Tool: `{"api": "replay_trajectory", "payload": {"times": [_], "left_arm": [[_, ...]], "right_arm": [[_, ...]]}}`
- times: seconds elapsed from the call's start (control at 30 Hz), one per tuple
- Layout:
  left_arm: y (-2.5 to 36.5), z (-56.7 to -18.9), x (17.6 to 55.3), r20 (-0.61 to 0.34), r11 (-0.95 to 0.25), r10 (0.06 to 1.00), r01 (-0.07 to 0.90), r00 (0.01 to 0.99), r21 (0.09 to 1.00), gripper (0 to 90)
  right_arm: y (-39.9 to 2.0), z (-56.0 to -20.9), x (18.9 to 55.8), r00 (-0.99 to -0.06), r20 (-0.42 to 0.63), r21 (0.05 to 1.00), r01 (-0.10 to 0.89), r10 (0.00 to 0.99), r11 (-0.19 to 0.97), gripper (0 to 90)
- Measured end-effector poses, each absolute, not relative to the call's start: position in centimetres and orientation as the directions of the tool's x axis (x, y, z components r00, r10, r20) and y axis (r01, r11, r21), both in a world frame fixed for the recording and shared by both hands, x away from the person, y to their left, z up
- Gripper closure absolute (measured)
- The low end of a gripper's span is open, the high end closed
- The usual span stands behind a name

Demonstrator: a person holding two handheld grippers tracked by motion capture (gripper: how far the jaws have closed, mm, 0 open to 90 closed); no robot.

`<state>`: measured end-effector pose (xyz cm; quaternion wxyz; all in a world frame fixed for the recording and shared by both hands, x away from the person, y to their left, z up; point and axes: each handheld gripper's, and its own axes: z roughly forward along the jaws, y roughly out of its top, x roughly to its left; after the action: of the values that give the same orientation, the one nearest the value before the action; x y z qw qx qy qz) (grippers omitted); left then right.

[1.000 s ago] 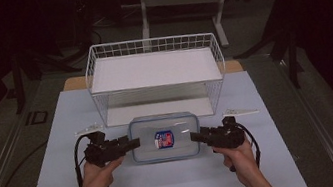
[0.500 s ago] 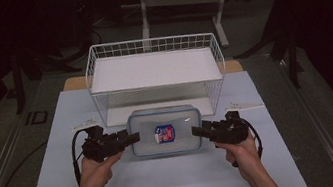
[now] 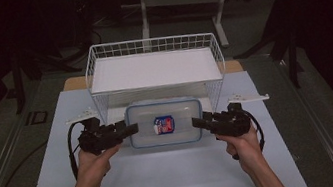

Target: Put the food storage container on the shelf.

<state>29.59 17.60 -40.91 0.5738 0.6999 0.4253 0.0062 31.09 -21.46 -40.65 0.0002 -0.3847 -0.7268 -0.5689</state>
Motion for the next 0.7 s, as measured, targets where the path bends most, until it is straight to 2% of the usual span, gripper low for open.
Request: {"api": "replay_trajectory", "payload": {"times": [0.7], "left_arm": [[18.4, -38.5, 29.7, -0.451, 0.040, 0.606, 0.542, 0.655, 0.840, 48.9]], "right_arm": [[-20.7, -37.8, 31.7, -0.736, 0.393, 0.858, 0.509, 0.552, 0.067, 51.6]]}}
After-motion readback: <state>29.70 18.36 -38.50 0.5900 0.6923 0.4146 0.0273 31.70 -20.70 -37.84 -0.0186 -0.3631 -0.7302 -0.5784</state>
